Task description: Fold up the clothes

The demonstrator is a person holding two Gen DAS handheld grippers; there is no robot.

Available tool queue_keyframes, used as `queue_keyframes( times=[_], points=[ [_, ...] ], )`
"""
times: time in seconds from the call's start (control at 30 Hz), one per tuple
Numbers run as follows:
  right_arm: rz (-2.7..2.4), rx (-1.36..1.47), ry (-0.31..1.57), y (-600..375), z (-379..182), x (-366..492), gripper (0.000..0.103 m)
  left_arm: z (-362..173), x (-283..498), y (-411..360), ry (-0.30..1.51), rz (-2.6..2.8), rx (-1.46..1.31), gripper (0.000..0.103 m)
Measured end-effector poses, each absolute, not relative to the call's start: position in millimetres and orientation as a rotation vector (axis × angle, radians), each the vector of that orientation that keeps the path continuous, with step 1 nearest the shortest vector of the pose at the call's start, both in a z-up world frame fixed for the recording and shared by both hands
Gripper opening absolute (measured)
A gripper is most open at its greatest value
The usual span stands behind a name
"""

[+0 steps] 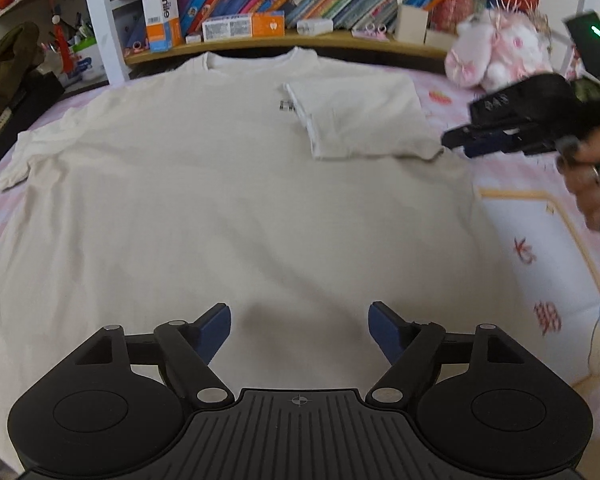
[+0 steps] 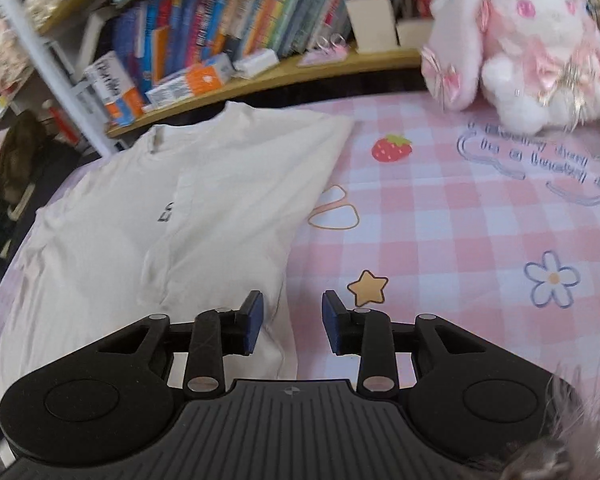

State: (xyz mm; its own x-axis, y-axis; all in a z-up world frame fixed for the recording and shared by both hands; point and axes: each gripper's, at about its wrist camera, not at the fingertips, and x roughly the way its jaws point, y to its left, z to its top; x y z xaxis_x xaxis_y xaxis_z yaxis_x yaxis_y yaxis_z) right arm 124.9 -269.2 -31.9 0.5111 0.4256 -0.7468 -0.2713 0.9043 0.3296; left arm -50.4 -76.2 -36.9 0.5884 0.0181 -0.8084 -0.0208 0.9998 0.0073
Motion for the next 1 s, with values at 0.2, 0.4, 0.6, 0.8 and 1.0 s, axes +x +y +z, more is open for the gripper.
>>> queue_keyframes(
  times=[0.2, 0.4, 0.6, 0.8, 1.0],
  points=[
    [0.443, 0.179, 0.968, -259.7, -35.0, 138.5, 0.004, -44.8, -54.9, -79.5, 0.973, 0.006, -0.015, 0.079],
    [0.381, 0.178, 0.925, -276.2, -38.5, 143.1, 0.002, -46.2, -54.3, -88.3, 0.965, -0.026, 0.018, 0.081],
    [0.343, 0.185, 0.907, -281.0, -38.1, 143.3, 0.002, -45.3, -58.6, -86.5, 0.971, -0.06, 0.025, 0.081],
    [0.378, 0.198, 0.928, -277.6, -36.4, 141.6, 0.007, -39.9, -65.6, -75.7, 0.96, -0.042, -0.001, 0.081],
    [0.372, 0.223, 0.923, -280.7, -30.5, 129.1, 0.039, -31.7, -65.2, -68.2, 0.931, -0.011, -0.016, 0.083]
  ],
)
